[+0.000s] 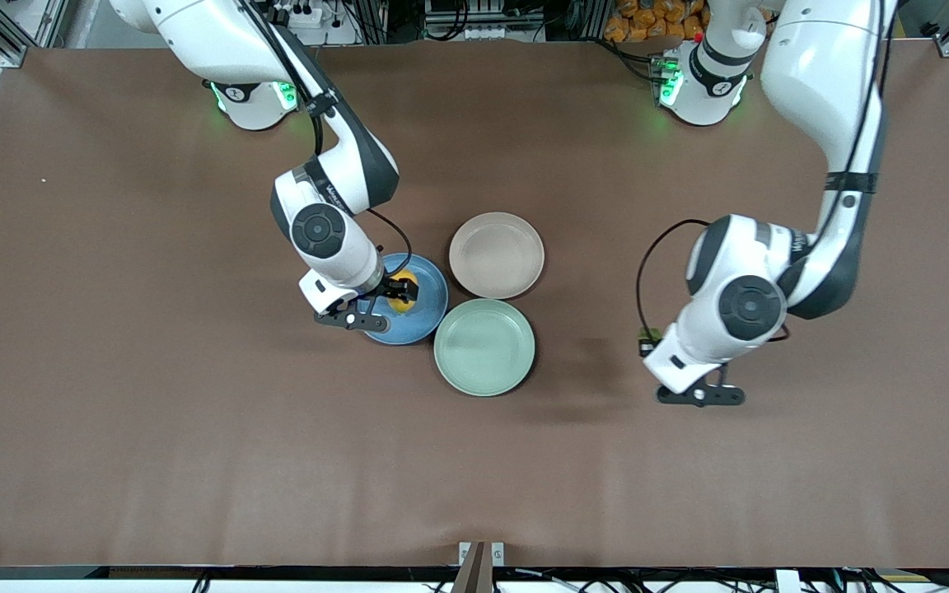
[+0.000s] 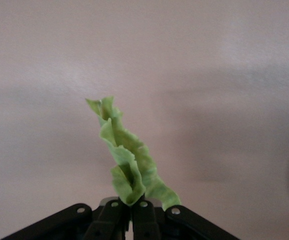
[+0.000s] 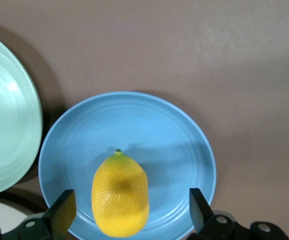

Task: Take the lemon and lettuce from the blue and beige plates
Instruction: 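Close the right gripper on the lemon in the blue plate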

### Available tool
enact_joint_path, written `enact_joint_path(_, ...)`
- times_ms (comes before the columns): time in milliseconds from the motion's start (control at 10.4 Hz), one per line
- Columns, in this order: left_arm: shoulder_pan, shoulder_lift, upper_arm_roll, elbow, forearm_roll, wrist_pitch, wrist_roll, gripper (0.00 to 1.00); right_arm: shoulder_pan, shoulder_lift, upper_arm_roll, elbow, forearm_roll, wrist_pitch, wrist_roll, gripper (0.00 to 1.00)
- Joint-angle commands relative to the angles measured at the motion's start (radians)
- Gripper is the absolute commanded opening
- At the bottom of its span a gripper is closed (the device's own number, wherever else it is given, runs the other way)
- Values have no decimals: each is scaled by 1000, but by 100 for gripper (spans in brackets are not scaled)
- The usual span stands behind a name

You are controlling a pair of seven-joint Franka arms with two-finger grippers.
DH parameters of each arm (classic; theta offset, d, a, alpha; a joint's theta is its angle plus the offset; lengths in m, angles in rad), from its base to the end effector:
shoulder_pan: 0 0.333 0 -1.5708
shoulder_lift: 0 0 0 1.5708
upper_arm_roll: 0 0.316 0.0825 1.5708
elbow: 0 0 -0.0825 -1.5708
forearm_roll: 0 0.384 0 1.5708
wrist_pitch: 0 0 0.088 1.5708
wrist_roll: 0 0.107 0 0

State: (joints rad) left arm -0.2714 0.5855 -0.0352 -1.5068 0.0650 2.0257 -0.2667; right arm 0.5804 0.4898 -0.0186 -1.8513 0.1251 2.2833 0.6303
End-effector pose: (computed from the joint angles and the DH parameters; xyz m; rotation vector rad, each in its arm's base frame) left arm 0.6679 -0.2035 0.3186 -3.0840 0.1006 0.0814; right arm 0.5366 0.3420 0.2531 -3.0924 0.2341 0.1464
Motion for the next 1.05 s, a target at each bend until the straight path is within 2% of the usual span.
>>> enact_joint_path(0, 50, -16, -9, -3, 21, -2, 79, 0, 18, 19, -3, -8, 13, 33, 23, 100)
enact_joint_path(383, 103, 0, -9, 3, 19, 16, 165, 0, 33, 52, -3, -46, 13, 119, 54, 100)
enact_joint_path(958, 144, 66, -8, 3, 21, 51, 181, 0, 72, 98, -3, -49, 13, 177, 101, 100)
